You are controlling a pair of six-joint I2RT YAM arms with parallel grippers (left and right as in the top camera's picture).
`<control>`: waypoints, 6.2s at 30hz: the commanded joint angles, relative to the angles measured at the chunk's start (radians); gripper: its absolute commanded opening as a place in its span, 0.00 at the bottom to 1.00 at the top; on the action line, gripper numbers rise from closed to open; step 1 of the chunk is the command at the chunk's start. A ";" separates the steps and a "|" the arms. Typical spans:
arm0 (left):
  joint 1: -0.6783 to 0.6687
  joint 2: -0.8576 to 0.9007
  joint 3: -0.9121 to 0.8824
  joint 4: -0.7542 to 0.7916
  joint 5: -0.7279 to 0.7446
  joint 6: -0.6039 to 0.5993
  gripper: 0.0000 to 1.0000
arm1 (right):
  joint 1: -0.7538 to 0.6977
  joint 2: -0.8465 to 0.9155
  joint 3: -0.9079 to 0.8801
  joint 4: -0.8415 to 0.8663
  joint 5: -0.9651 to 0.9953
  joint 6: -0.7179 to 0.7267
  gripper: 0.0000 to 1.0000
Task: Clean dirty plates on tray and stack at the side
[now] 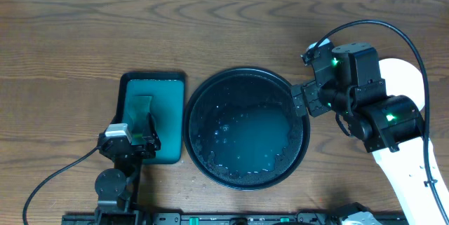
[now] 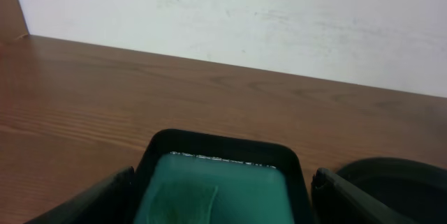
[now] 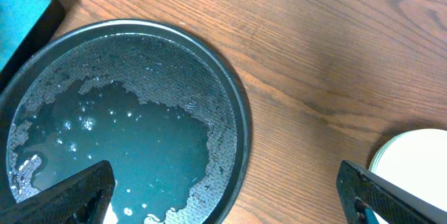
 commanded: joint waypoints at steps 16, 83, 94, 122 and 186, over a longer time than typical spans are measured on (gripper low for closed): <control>0.004 -0.006 -0.016 -0.045 -0.003 0.027 0.80 | 0.013 0.001 0.010 0.002 0.006 -0.011 0.99; 0.004 -0.006 -0.016 -0.045 -0.003 0.027 0.80 | -0.265 -1.197 -1.243 0.838 -0.130 0.166 0.99; 0.004 -0.006 -0.016 -0.045 -0.003 0.027 0.80 | -0.265 -1.197 -1.243 0.838 -0.129 0.059 0.99; 0.004 -0.006 -0.016 -0.045 -0.003 0.027 0.80 | -0.265 -1.197 -1.243 0.841 -0.129 0.060 0.99; 0.004 -0.006 -0.016 -0.045 -0.003 0.027 0.80 | -0.265 -1.197 -1.243 0.841 -0.129 0.060 0.99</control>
